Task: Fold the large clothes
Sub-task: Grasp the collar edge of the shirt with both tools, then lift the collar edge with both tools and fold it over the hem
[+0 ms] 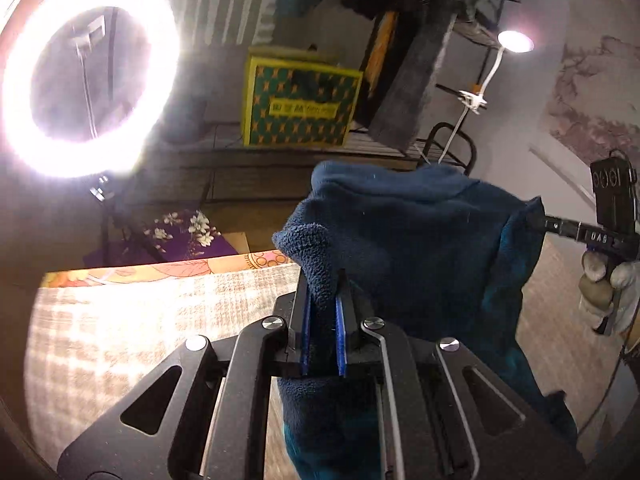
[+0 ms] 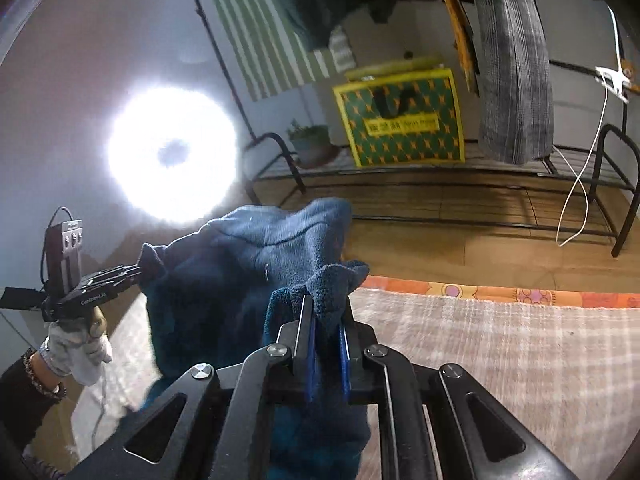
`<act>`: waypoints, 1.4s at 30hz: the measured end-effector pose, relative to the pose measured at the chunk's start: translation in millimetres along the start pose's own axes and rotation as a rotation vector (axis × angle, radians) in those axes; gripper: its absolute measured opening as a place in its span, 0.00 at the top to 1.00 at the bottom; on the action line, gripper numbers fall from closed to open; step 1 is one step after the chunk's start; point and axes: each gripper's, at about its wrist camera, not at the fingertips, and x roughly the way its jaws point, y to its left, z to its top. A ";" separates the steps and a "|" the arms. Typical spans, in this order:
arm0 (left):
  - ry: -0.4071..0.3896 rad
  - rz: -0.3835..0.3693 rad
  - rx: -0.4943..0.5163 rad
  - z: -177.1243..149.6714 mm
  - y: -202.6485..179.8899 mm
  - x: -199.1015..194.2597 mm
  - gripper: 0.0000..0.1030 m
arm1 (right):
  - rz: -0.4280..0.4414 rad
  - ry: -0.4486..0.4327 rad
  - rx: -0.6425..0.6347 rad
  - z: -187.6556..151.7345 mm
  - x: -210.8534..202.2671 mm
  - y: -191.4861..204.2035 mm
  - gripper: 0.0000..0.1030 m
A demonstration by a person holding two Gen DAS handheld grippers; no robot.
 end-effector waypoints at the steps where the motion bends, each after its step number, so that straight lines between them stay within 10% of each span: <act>1: -0.006 -0.001 0.008 -2.4 -4.4 -10.4 0.93 | 0.008 -0.009 -0.002 -2.0 -11.1 5.5 0.93; 15: 0.015 -0.001 0.086 -93.8 -54.9 -117.2 0.93 | 0.063 0.027 -0.043 -87.2 -118.2 73.7 0.93; 28: 0.239 0.063 0.214 -211.6 -81.3 -149.3 0.85 | 0.014 0.158 -0.118 -197.7 -153.2 107.5 0.83; 42: -0.010 -0.085 -0.040 -178.9 -91.2 -333.6 0.84 | 0.030 -0.155 -0.051 -176.1 -335.9 122.6 0.67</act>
